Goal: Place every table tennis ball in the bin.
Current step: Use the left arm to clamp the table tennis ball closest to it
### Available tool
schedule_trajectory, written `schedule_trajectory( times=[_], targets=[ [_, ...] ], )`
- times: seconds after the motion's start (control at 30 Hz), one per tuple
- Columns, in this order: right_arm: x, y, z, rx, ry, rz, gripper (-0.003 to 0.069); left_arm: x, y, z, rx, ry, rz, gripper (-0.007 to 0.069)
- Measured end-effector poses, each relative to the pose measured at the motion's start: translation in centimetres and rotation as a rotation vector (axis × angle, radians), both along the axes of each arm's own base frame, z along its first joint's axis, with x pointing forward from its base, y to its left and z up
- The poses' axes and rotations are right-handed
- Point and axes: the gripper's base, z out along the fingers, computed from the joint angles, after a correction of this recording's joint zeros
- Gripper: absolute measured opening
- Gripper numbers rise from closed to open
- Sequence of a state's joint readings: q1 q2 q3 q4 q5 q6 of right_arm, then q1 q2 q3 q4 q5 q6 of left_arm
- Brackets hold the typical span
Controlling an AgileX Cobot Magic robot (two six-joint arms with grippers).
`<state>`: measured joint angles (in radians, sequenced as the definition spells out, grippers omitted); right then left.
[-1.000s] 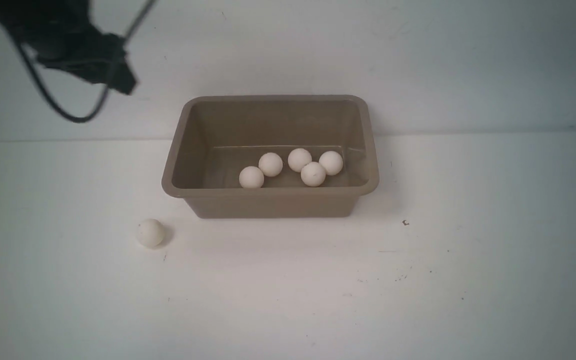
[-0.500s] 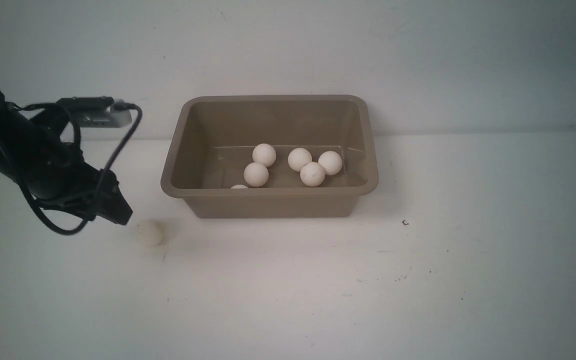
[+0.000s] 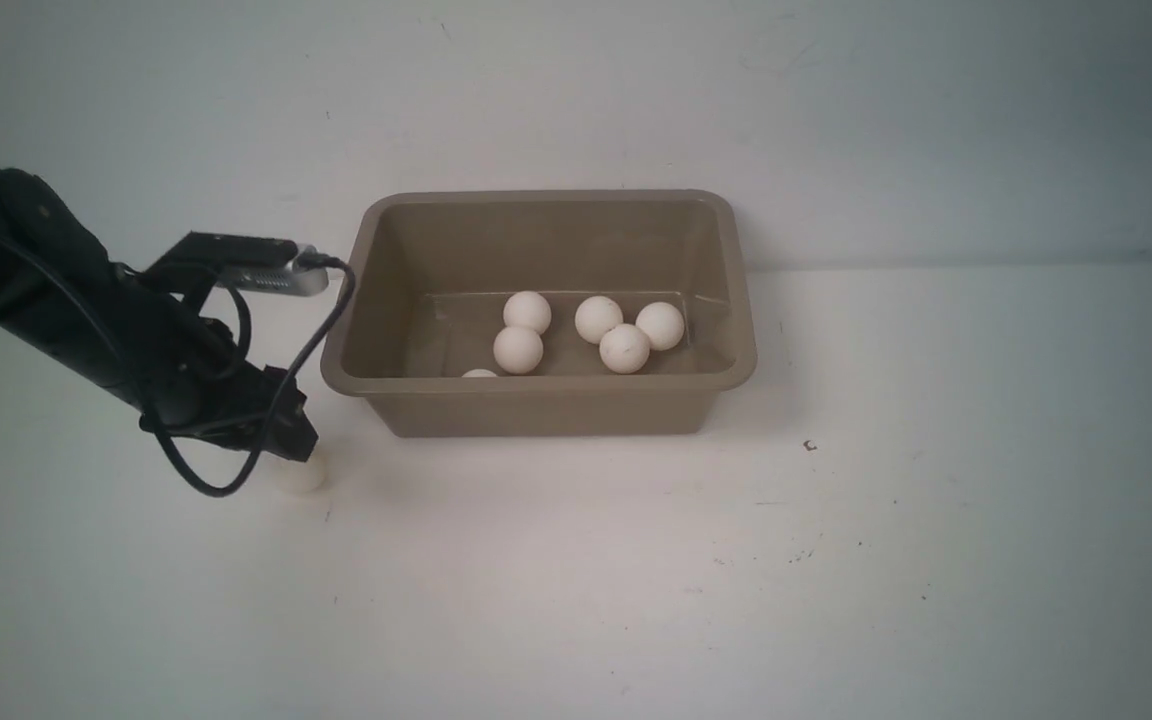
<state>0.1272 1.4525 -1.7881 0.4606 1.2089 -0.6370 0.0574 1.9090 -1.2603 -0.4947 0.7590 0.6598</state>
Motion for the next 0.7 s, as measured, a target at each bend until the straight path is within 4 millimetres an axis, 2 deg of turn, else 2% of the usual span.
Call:
schedule_trajectory(
  times=[0.4,0.5,0.57,0.6,0.7],
  targets=[
    [0.0,0.0,0.0,0.004,0.000,0.002,0.0462,1.3,-0.2,-4.0,-0.041,0.020,0.025,0.0447],
    [0.0,0.0,0.0,0.004,0.000,0.002,0.0462,1.6,-0.2,-4.3,-0.053,0.003,0.050,0.0442],
    [0.0,0.0,0.0,0.004,0.000,0.002,0.0462,1.7,-0.2,-4.4,-0.056,-0.009,0.064,0.0400],
    [0.0,0.0,0.0,0.004,0.000,0.002,0.0462,1.8,-0.2,-4.4,-0.055,-0.011,0.067,0.0355],
    [0.0,0.0,0.0,0.004,0.000,0.002,0.0462,1.6,0.0,-4.0,-0.036,-0.006,0.059,0.0353]
  ],
)
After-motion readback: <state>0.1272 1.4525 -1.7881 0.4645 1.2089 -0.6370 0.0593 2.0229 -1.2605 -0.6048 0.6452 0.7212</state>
